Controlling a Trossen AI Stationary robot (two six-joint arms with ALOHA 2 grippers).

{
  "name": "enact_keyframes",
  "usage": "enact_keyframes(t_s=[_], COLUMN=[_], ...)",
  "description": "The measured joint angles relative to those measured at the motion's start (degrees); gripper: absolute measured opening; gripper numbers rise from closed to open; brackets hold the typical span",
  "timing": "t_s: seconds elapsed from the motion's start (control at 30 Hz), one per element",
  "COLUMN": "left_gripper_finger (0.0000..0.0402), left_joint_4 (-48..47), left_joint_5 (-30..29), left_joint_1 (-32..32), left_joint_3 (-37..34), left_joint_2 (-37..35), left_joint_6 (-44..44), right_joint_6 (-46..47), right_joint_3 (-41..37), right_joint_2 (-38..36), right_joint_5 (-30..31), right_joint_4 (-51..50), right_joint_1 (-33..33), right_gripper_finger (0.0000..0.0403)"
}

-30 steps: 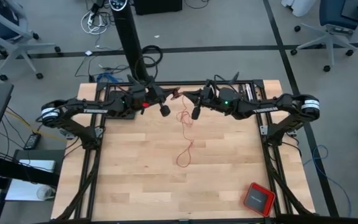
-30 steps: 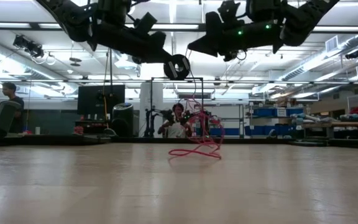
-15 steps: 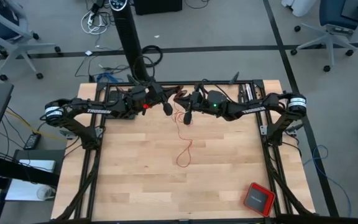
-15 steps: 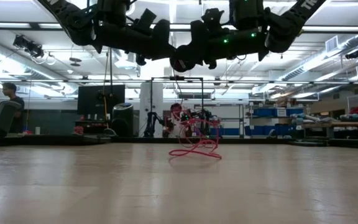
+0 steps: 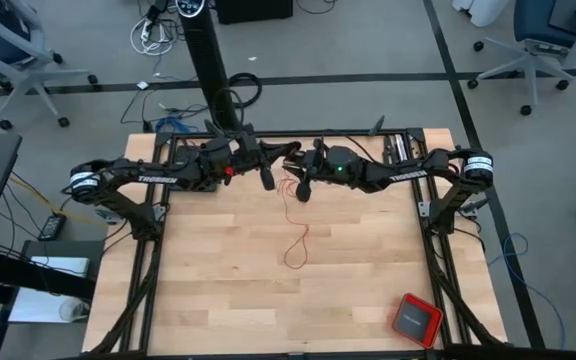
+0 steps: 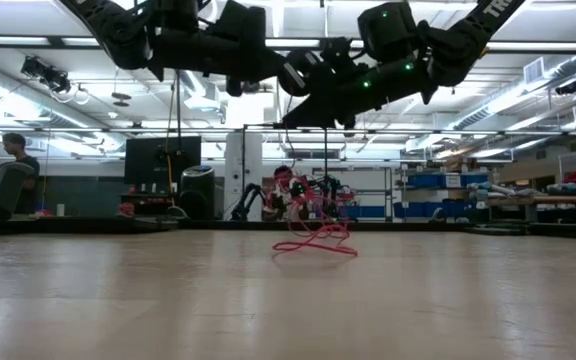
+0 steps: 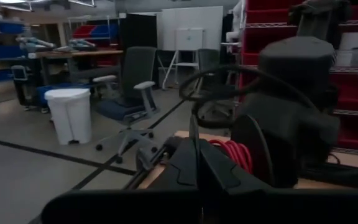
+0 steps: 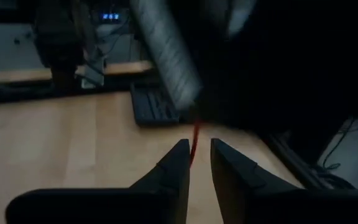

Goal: Coil cords
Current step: Coil the red wire onto the spool

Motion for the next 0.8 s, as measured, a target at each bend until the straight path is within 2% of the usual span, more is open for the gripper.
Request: enact_keyframes(t_s=[0.13,0.3,0.8], left_gripper_finger=[0.0000,0.0000,0.0000], left_joint_4=[-1.2,-2.0,1.0], left_joint_5=[0.1,0.2,0.2], left_joint_1=[0.2,0.1,0.1], left_joint_3=[0.0,0.0,0.0], left_joint_2=[-1.8,-2.3,-2.5], left_joint_6=[1.3,1.5,1.7], right_joint_6=[-0.4,-0.4,0.0], right_joint_3=[0.0,-2.5,-3.8], right_joint_2=[0.0,0.0,0.0], right_joint_5=[-1.8,-2.2,-3.9], right_joint_4=[-0.9,3.3,4.3], right_joint_1=[0.1,0.1,-0.2], right_gripper_finger=[0.0063,0.0062,0.0062])
